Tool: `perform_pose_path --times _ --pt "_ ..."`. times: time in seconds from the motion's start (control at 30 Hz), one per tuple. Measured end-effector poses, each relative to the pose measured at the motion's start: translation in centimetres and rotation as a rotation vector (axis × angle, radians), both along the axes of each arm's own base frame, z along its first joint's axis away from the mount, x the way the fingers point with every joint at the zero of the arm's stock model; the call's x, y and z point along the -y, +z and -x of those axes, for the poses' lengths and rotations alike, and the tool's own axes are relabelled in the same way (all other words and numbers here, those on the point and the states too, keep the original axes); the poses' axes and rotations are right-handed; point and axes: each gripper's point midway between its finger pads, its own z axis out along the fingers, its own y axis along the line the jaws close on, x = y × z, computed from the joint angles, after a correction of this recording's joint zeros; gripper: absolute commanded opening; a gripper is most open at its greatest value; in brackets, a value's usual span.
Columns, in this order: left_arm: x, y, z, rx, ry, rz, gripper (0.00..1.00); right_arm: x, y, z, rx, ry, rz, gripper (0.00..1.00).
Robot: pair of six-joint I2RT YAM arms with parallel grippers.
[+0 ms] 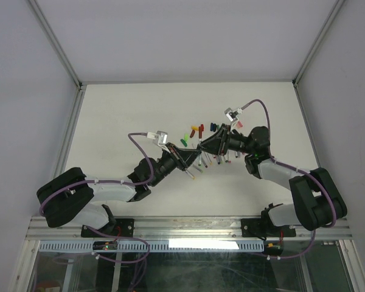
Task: Open the pen caps
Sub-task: Pick up the pen from the center of the board, then open the pen cap from the pen.
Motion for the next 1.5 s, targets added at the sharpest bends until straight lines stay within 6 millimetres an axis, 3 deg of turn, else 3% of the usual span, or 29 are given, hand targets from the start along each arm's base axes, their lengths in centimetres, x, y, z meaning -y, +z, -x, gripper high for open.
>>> perform_pose_path --times 0.17,0.3,0.47,0.67,0.87,1.03,1.2,1.5 --pt "0.1 0.0 0.1 0.000 -0.002 0.003 0.00 0.0 -0.3 0.0 -0.029 0.001 0.005 0.00" --pt "0.1 -0.1 0.1 -0.001 0.000 -0.001 0.03 -0.1 -0.5 0.1 -0.043 0.005 0.012 0.00" --pt "0.3 -0.1 0.3 0.019 -0.018 -0.013 0.56 -0.1 -0.4 0.0 -0.048 0.018 0.026 0.00" --pt "-0.8 0.7 2.0 0.081 -0.060 -0.012 0.98 -0.2 -0.2 -0.7 -0.096 0.031 0.064 0.00" --pt "-2.8 4.1 3.2 0.180 -0.074 0.019 0.99 -0.4 0.6 -2.2 -0.196 0.024 0.106 0.00" --pt "-5.2 6.6 2.3 0.239 -0.068 0.069 0.99 -0.4 -0.7 -2.3 -0.298 0.025 0.144 0.00" --pt "-7.0 5.8 1.4 0.221 -0.090 0.099 0.99 -0.4 -2.1 -2.1 -0.372 0.026 0.172 0.00" --pt "-5.9 4.9 2.4 0.214 -0.188 0.089 0.99 -0.5 -2.1 -2.3 -0.393 0.026 0.180 0.00"
